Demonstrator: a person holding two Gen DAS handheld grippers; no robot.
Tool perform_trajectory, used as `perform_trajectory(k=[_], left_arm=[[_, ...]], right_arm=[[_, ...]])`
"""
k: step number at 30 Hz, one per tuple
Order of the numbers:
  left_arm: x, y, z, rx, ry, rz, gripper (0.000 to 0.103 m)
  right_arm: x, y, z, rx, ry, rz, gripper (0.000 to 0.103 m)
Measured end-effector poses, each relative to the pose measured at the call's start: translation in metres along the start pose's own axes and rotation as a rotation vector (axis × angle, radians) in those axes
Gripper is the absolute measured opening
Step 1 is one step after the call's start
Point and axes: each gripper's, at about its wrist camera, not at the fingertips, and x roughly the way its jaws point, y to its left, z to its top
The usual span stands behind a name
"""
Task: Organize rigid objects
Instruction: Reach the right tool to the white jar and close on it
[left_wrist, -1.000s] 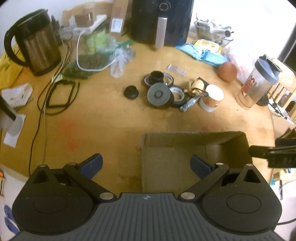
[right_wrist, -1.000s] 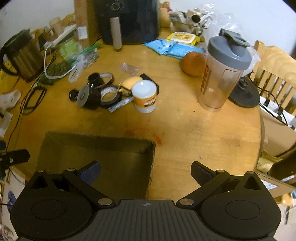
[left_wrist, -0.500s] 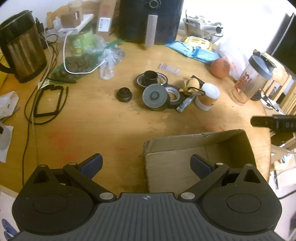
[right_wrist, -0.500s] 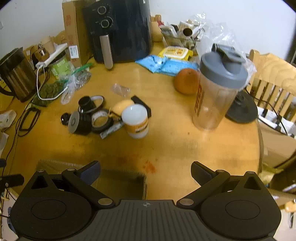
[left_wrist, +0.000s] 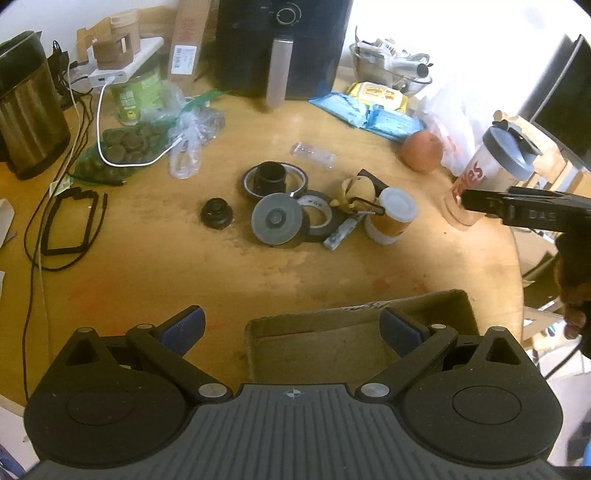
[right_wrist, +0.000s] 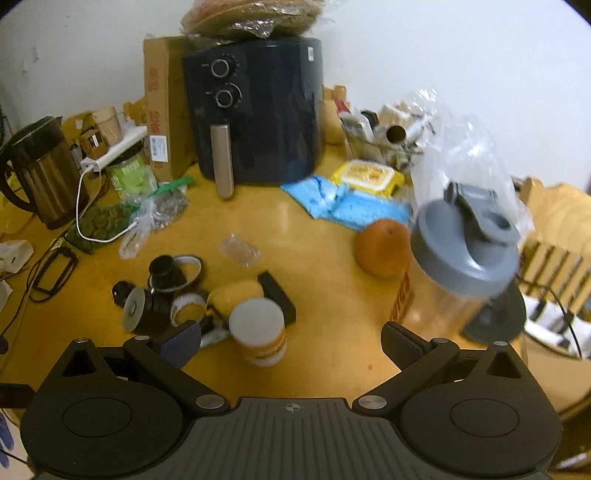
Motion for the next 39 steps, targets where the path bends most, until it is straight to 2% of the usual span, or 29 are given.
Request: perform_trajectory(k=[5,12,16,19,22,26,30,34,39], left_arm=[[-0.003,-0.003,0.001,-0.045,-0.011,-0.006,0.103],[-0.007,-0.003,0.004,-0.11,-0.031,0.032,0.103],[-0.01,-0.006,0.002,-0.113,-0.037,0.063,0.103],[-0.012,-0.01,0.0,-0.114,-0.048,0.074,0.103],[-0.014,-0.012,-0.003,-0.126,-0.062,0.084,0.103],[-0.018,-0.009,-0.006,-0.164,-0.08,0.085,0.103],[-0.019,-0.004,-0.007,-0.182,-0.092,0.098,0.103],[-0.019,0.002,-0.007,-0.19,-0.094,0.1,0.103],[-0.018,0.008,-0.005,-0.179,-0.092,0.09,0.103]], right_arm=[[0.021,-0.001,0.005,-0.065,0.029,0.056,0.103],[0.04,-0.003,0.002,-0.106,0.027,0.158,0.103],[0.054,0.0,-0.002,-0.146,0.032,0.186,0.102],[0.069,0.003,-0.005,-0.179,0.054,0.188,0.09],[0.082,0.006,-0.009,-0.213,0.065,0.182,0.084],[0.099,0.012,-0.014,-0.253,0.082,0.171,0.067],[0.109,0.015,-0.015,-0.254,0.084,0.175,0.064],[0.115,0.021,-0.015,-0.256,0.08,0.166,0.057],[0.119,0.026,-0.014,-0.237,0.089,0.142,0.057]])
